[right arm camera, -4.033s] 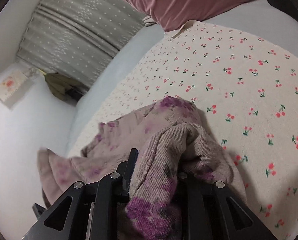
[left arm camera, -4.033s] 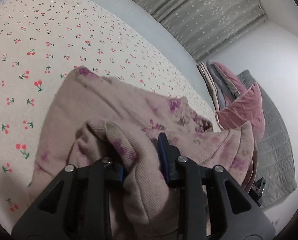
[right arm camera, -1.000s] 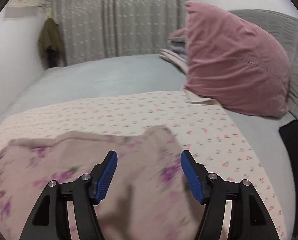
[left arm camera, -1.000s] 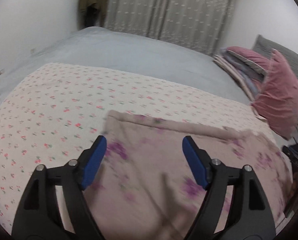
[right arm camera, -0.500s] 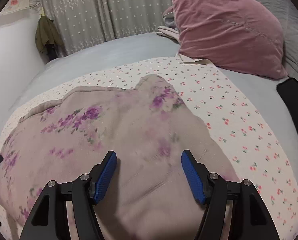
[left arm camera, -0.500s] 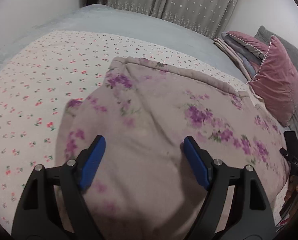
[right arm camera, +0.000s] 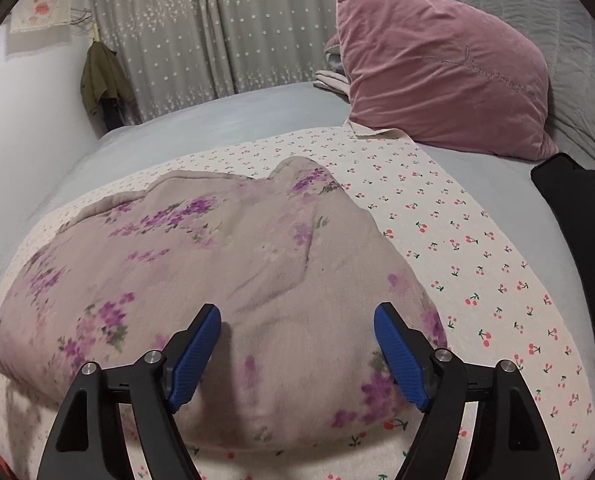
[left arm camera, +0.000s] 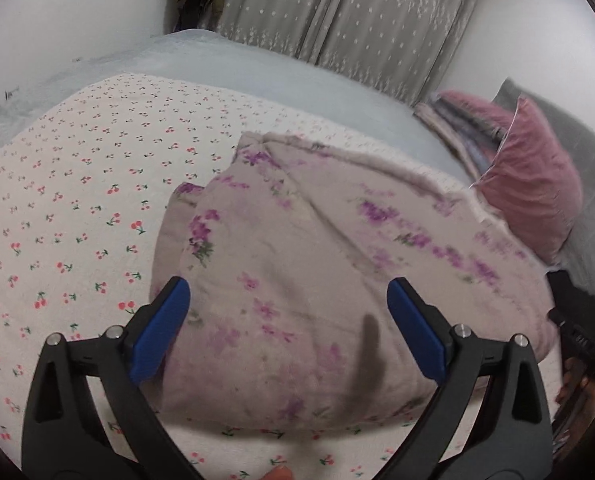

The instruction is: Fold large clothes

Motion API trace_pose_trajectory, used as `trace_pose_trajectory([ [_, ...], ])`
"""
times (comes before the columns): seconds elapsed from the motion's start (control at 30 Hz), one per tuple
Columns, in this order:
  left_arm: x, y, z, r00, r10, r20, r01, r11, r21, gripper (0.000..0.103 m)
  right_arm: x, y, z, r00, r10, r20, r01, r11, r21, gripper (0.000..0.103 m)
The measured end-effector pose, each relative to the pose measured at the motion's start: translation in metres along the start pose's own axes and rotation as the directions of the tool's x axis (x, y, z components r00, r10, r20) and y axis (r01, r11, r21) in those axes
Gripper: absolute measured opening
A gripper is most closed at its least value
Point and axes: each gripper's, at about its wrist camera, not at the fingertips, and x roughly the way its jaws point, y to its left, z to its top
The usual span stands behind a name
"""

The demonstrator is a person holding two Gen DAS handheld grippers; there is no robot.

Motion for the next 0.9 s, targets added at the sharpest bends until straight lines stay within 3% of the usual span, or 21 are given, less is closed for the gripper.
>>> trace_pose_trajectory([
  [0.13, -0.005, 0.011, -0.003, 0.995, -0.097, -0.012, 0.096, 0.993, -0.071, 0.102, -0.008, -0.005, -0.003, 0.999, 0.051, -0.001, -0.051, 0.999, 0.015, 0.082],
  [0.4, -0.011, 0.033, -0.007, 0.974, -0.217, -0.056, 0.207, 0.967, -0.146, 0.102, -0.013, -0.048, -0.008, 0.982, 0.187, -0.011, -0.181, 0.960, 0.214, 0.084],
  [0.57, -0.013, 0.057, -0.010, 0.953, -0.291, -0.089, 0.261, 0.931, -0.254, 0.102, -0.011, -0.073, -0.015, 0.981, 0.191, -0.007, -0.178, 0.924, 0.338, 0.087],
  [0.7, -0.015, 0.080, -0.017, 0.928, -0.366, -0.060, 0.311, 0.856, -0.414, 0.102, -0.001, -0.099, -0.027, 0.976, 0.217, -0.002, -0.186, 0.840, 0.510, 0.088],
  [0.77, -0.016, 0.086, -0.018, 0.922, -0.383, -0.055, 0.317, 0.828, -0.462, 0.102, 0.008, -0.111, -0.037, 0.967, 0.256, -0.008, -0.199, 0.770, 0.606, 0.088],
  [0.83, -0.022, 0.088, -0.020, 0.932, -0.359, -0.049, 0.293, 0.825, -0.483, 0.102, 0.017, -0.117, -0.045, 0.957, 0.290, -0.014, -0.205, 0.710, 0.673, 0.088],
  [0.9, -0.027, 0.088, -0.024, 0.967, -0.238, -0.090, 0.168, 0.864, -0.474, 0.102, 0.024, -0.119, -0.052, 0.949, 0.314, -0.016, -0.206, 0.661, 0.722, 0.088],
])
